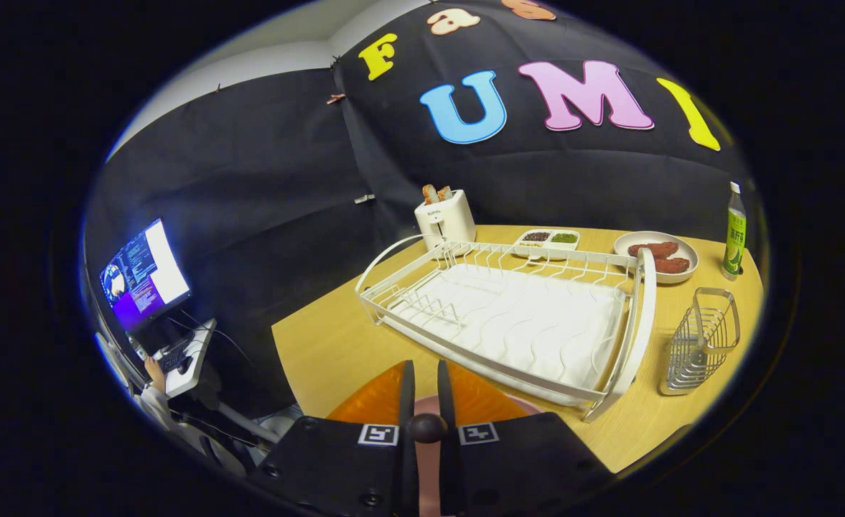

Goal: Take the plate from the dish rack, then take the spoon from the basket and place it into the plate.

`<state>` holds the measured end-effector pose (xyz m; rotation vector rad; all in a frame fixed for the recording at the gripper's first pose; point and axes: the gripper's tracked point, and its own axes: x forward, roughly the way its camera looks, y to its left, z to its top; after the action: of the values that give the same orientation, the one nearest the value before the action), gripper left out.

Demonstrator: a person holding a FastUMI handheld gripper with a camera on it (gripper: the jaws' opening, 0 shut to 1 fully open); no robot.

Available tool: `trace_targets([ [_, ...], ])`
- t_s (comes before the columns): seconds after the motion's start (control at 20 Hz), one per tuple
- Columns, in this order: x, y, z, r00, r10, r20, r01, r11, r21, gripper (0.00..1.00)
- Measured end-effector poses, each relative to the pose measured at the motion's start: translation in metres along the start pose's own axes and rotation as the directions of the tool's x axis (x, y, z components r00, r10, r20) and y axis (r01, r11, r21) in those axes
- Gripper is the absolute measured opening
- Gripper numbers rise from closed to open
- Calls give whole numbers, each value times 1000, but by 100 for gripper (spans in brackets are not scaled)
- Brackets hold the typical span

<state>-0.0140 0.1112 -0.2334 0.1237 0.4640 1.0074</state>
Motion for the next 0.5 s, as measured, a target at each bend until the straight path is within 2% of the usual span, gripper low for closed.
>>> trace_targets([
  [0.5, -7, -14, -2, 999, -12, -32, 11, 999, -39, 21],
])
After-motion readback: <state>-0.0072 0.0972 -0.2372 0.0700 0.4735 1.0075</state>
